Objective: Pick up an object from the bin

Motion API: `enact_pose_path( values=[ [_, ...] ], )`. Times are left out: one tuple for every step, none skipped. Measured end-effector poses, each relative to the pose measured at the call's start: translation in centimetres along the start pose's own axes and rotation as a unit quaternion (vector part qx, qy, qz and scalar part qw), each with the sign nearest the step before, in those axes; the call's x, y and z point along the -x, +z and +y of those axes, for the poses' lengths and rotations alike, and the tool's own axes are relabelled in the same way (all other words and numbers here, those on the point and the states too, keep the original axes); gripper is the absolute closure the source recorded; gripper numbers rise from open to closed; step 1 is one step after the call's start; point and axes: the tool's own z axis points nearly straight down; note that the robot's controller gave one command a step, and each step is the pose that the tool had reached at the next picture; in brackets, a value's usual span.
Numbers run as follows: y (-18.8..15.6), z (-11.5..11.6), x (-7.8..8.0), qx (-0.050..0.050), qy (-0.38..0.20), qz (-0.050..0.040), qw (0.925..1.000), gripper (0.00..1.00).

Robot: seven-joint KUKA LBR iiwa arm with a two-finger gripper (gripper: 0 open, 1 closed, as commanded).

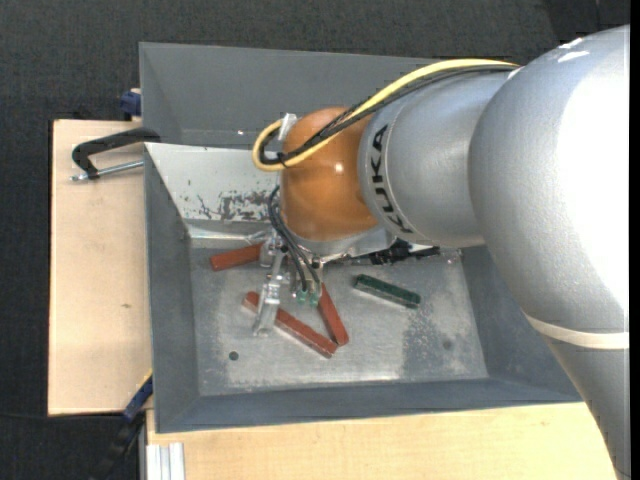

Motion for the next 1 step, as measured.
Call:
enact_pose_path(
  values=[
    [3.23, -2.84, -1.20, -0.003, -0.013, 0.0062, 0.9999, 0.00]
  ],
)
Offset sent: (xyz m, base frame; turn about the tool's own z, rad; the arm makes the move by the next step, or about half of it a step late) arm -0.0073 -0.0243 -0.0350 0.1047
